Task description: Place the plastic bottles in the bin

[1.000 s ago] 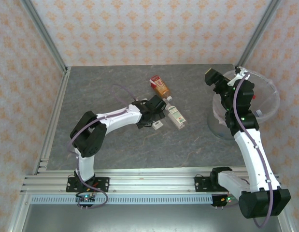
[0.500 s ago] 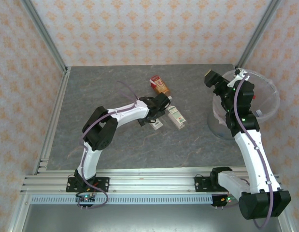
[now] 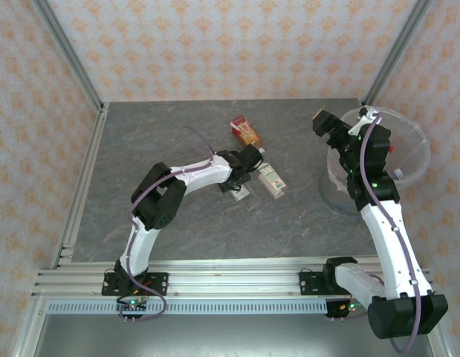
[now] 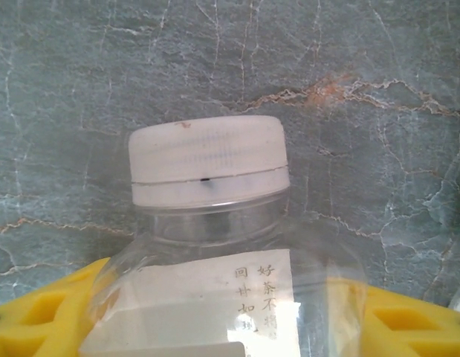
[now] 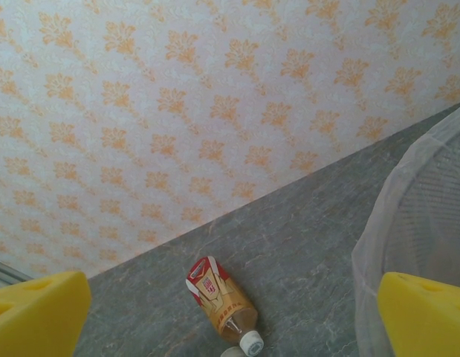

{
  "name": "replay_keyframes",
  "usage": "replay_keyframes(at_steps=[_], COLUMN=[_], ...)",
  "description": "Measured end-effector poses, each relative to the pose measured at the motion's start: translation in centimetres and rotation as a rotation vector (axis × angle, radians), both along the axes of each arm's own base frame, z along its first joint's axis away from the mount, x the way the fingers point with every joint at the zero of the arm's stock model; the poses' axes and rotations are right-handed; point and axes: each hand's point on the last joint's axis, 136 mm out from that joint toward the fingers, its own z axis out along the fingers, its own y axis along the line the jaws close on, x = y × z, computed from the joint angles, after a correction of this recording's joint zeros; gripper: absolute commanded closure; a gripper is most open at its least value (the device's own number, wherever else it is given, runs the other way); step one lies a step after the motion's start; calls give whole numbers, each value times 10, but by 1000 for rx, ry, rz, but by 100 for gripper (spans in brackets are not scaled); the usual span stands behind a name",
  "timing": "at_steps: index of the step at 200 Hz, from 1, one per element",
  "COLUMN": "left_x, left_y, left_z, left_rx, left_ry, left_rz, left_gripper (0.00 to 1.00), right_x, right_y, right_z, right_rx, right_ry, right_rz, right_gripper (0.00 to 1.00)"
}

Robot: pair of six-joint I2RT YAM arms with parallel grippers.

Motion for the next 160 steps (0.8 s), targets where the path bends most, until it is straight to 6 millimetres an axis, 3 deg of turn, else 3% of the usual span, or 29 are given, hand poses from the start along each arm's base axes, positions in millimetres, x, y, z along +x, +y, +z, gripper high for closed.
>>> replay_keyframes(at_steps=[58,85,136,160], left_x=[7,6,4,3], left_y=[-6,-6,-1,-1], left_z=[3,14,76,109], left_rx=[27,30,-31,-74], left_ry=[-26,-56,-209,-303], left_rz=[-125,-176,-235,-260], left_gripper=[50,53,53,53], right_x=[-3,-4,-11,-17], right_y=[5,11,34,50], right_z=[-2,-6,-14,-28], right_rx=[2,6,20,32], right_ry=[9,27,61,87], right_rz=[21,51,164,245], right_gripper=[1,1,1,1])
